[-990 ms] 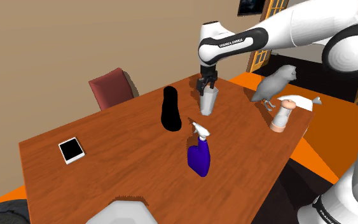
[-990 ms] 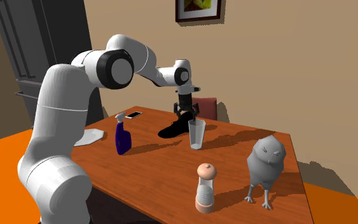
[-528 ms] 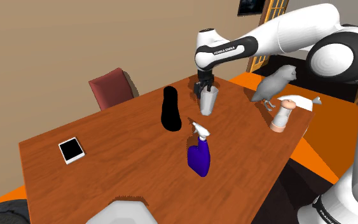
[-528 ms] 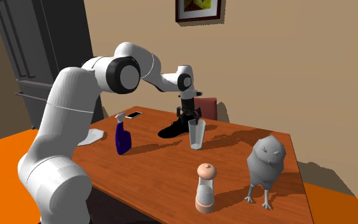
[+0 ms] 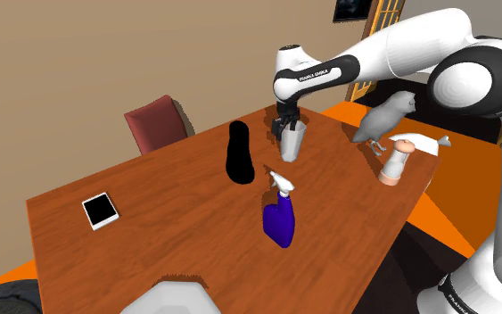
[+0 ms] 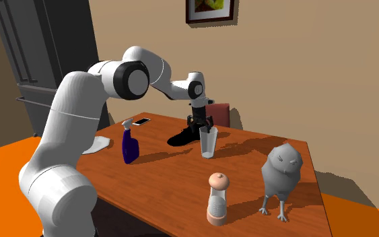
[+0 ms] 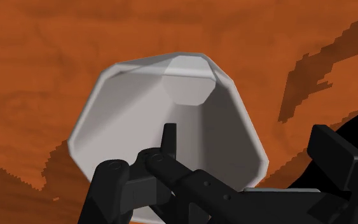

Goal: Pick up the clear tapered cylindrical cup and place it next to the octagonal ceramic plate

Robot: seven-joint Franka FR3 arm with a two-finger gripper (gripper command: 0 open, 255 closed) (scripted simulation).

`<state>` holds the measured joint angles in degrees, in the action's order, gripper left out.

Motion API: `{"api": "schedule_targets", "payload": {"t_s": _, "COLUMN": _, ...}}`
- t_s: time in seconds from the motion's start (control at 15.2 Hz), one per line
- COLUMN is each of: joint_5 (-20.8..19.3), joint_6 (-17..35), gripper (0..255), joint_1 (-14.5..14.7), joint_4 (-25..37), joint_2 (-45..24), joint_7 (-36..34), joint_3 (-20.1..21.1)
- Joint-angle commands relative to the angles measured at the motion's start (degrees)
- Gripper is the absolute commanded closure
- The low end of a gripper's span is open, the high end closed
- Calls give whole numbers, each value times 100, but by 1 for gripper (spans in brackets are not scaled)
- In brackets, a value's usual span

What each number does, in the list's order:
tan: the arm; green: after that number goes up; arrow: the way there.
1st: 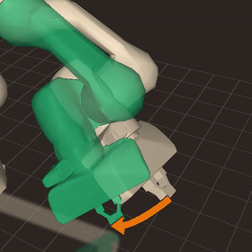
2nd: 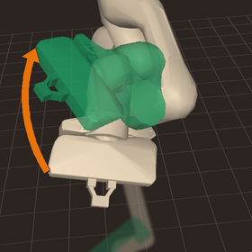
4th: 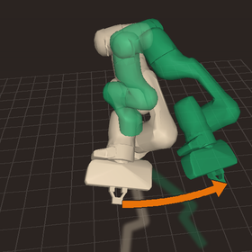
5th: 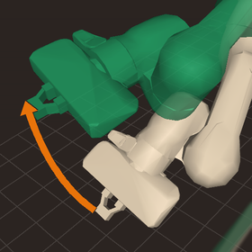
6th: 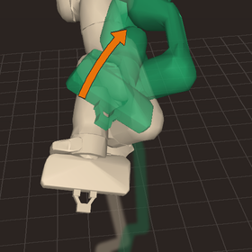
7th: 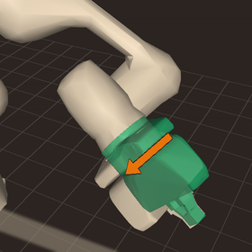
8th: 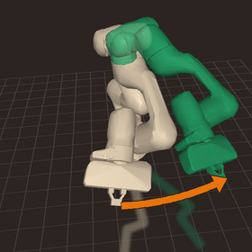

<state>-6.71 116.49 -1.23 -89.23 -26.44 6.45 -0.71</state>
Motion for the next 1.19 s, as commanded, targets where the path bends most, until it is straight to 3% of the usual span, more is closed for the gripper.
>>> {"api": "schedule_targets", "payload": {"t_s": 0.0, "joint_5": 0, "joint_6": 1, "gripper": 0, "joint_1": 0, "joint_4": -1, "joint_2": 0, "joint_7": 0, "joint_3": 0}}
{"api": "schedule_targets", "payload": {"t_s": 0.07, "joint_5": 0, "joint_6": 1, "gripper": 0, "joint_1": 0, "joint_4": -1, "joint_2": 0, "joint_7": 0, "joint_3": 0}}
{"api": "schedule_targets", "payload": {"t_s": 0.13, "joint_5": 0, "joint_6": 1, "gripper": 255, "joint_1": 0, "joint_4": -1, "joint_2": 0, "joint_7": 0, "joint_3": 0}}
{"api": "schedule_targets", "payload": {"t_s": 0.73, "joint_5": 0, "joint_6": 1, "gripper": 255, "joint_1": 0, "joint_4": -1, "joint_2": 0, "joint_7": 0, "joint_3": 0}}
{"api": "schedule_targets", "payload": {"t_s": 1.12, "joint_5": 17, "joint_6": -397, "gripper": 255, "joint_1": 2, "joint_4": 272, "joint_2": 127, "joint_7": 43, "joint_3": 5}}
